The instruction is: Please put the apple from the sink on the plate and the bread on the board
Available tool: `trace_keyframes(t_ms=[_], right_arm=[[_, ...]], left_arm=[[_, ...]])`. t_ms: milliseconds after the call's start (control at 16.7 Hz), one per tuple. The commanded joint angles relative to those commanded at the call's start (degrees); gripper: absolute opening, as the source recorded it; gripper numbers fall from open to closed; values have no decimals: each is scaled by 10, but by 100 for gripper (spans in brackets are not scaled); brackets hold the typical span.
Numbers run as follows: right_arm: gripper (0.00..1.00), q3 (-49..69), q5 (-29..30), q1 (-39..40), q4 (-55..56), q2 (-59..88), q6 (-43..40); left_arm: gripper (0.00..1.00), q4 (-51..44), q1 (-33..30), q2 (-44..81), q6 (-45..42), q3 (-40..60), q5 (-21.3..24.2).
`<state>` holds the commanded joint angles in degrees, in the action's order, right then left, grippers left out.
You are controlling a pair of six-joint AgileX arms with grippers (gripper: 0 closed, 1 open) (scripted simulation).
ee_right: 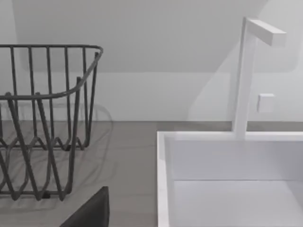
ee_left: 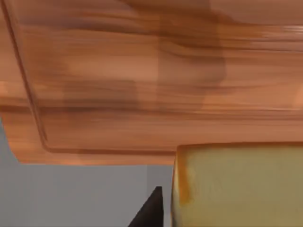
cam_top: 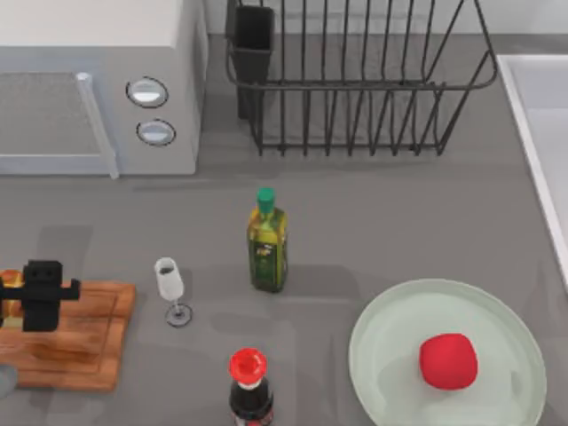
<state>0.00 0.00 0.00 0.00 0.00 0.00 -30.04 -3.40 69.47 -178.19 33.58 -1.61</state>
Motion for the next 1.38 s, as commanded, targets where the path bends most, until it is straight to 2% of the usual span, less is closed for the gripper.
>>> trace_keyframes(t_ms=[480,900,1380], right_arm=[[100,0,0,0,0,0,0],[100,0,0,0,0,0,0],[100,0,0,0,0,0,0]], left_arm=[[0,82,0,54,-2,-26,1],[0,90,0,69,-3,-38,1],[60,90,0,69,-3,-38,1]])
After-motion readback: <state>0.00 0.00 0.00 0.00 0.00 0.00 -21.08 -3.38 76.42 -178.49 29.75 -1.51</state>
